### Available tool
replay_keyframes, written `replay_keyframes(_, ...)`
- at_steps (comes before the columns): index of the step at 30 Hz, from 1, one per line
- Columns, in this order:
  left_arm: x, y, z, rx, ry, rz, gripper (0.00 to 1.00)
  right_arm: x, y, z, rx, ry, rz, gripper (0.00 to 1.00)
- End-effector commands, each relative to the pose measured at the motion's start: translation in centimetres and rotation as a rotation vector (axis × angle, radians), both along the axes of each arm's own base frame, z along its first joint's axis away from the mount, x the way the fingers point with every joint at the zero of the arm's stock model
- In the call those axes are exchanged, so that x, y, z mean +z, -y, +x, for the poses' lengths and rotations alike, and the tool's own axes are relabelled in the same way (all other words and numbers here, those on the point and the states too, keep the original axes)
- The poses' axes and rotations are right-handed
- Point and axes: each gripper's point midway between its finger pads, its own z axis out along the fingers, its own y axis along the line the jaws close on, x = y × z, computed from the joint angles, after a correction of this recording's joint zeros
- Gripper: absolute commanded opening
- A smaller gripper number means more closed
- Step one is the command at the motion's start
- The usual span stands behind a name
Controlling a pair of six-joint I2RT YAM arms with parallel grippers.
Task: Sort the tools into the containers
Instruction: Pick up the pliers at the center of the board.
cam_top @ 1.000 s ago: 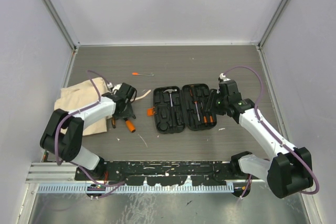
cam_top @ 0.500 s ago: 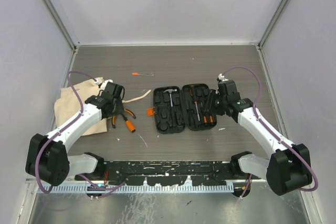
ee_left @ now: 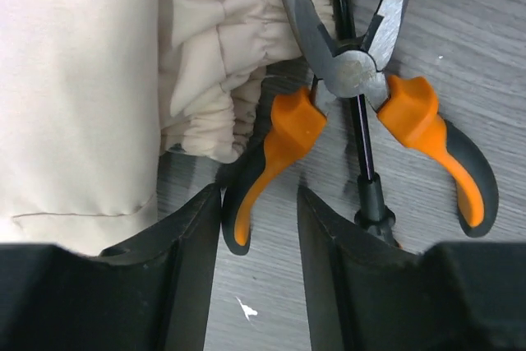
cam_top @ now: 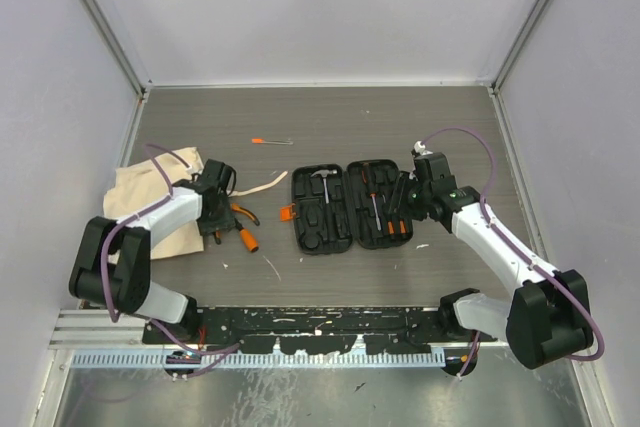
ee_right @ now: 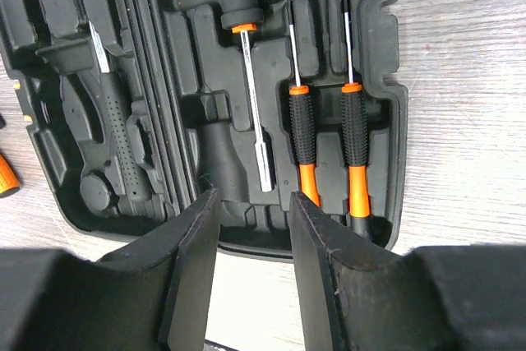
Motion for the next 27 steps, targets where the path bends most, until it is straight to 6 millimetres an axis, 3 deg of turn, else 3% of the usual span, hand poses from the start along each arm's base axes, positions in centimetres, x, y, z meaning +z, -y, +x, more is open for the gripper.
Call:
replay_keyframes(1,0.2,0.6,1.8,-0.009,0.004,-0.046,0.41,1.1,-0.6,0.8,0.003,0.042,0.034,0.45)
replay_keyframes(7,0.5,0.5,1.8,-0.003,0.002,-0.054,0.23,1.2,-0.6,0.8,0.005,0.046,0.034,0.45)
replay_keyframes(15,6.0,0.1,2.6,-0.015,0.149,-0.051,0.03,2.0,-0.4,1.3,-0.004,0.072,0.028,0.45)
replay_keyframes(20,10.0,0.5,2.8,-0.062,0.252,-0.082,0.00,3.1,-0.2,1.8,-0.022,0.115,0.027,0.46)
replay_keyframes(27,13.5,6.0,2.7,-0.237,0.353,-0.217,0.00,4.4,-0.7,2.0,-0.025,0.160,0.067,0.46)
